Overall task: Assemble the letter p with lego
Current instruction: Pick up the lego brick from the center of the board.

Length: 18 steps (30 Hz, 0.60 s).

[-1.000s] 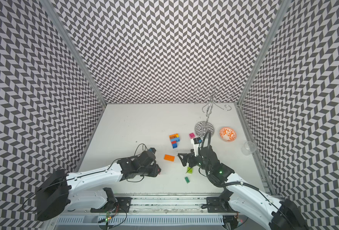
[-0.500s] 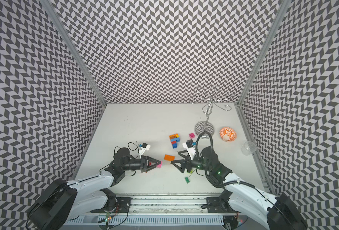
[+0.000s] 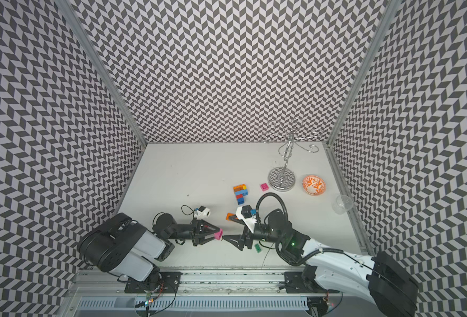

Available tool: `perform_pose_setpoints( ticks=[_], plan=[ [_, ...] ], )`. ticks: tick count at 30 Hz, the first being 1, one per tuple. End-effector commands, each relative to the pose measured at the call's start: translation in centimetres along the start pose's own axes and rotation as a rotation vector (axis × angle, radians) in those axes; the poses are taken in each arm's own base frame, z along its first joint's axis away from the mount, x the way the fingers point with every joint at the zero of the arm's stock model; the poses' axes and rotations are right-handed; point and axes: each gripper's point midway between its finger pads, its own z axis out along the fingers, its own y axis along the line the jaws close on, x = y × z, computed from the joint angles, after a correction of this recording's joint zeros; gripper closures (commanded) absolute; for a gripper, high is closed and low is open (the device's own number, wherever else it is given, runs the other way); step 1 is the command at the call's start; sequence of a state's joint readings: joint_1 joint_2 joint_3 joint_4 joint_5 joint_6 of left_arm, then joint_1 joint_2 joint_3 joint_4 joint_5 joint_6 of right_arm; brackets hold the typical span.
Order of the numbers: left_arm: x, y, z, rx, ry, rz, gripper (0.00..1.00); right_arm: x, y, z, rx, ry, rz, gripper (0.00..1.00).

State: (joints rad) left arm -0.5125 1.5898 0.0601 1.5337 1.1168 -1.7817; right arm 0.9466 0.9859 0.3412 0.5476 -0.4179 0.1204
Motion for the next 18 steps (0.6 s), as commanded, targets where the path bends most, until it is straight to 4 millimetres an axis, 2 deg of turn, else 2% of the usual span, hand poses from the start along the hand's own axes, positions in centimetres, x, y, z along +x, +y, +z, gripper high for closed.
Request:
perform_pose_setpoints(
  ticks=[1,10,18],
  plan=[
    [1.9,-3.6,-0.3,0.115,0.054,0.219,0.78,-2.3,-0.5,0.3,0.045,-0.090,-0.100,0.21],
    [2.0,-4.6,-0.1,0.134,0.062,0.232,0.78,0.7,0.5,1.7,-0.017,-0.008,-0.112,0.21],
    [1.9,-4.4,-0.1,0.130,0.060,0.225,0.78,2.7,0.4,3.2,-0.034,0.057,-0.086,0.31]
  ],
)
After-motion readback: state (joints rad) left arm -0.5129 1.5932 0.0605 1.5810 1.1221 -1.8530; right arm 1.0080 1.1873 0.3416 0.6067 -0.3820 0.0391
